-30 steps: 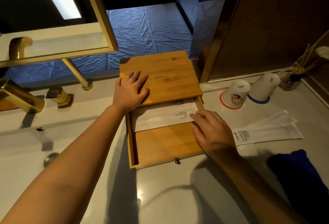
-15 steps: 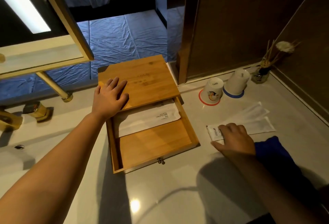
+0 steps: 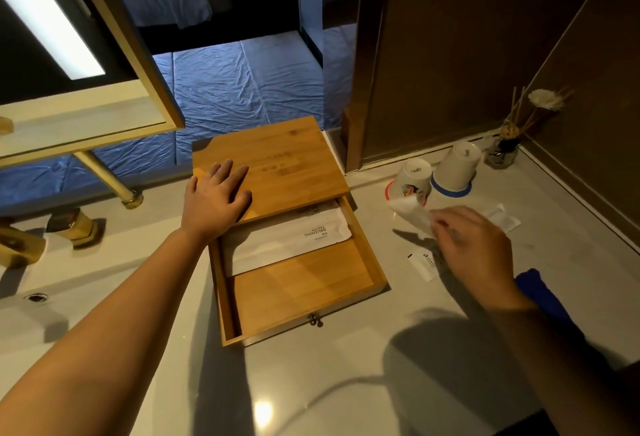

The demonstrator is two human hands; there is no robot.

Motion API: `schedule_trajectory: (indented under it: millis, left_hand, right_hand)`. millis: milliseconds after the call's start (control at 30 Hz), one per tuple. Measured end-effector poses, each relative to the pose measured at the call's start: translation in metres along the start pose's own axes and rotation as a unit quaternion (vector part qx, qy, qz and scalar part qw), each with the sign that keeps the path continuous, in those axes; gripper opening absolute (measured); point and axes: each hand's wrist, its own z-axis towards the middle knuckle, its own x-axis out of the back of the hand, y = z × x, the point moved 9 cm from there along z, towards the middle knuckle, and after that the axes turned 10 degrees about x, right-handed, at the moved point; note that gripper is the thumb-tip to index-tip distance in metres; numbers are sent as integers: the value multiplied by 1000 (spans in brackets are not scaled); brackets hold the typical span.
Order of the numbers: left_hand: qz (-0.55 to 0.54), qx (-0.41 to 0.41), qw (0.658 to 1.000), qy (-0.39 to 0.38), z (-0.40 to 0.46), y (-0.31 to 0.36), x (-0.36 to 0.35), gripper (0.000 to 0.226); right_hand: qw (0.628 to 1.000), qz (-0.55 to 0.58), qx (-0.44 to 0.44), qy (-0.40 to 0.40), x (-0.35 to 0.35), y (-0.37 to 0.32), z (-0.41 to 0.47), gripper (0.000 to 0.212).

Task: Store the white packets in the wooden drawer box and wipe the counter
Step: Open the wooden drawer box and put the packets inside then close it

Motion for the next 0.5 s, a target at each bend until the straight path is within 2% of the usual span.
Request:
schedule_trajectory:
  millis: [67,133,200,367,433,500]
  left_hand:
    - [-2,0,1000,-1,0,0,-1,59]
    - [-4,0,1000,-1,-1,0,-1,59]
    - [-5,0,1000,0,-1,0,-1,60]
    - [-10,-3,1000,4,0,0,-1,60]
    - [-10,-4,1000,4,0,1,-1,60]
    - [-12,0,1000,3,0,1,-1,60]
  right_hand:
    - [986,150,-69,36,13,0,17,13]
    - [951,284,-112,41,18,-5,35,24]
    - [918,370,-137,32,15,-10,50,26]
    - [862,473,-176,-44,-17,-33,68,22]
    - [864,473,-154,-74,-24,-51,79,23]
    - [882,450,-99,-97,-26,-75,95,25]
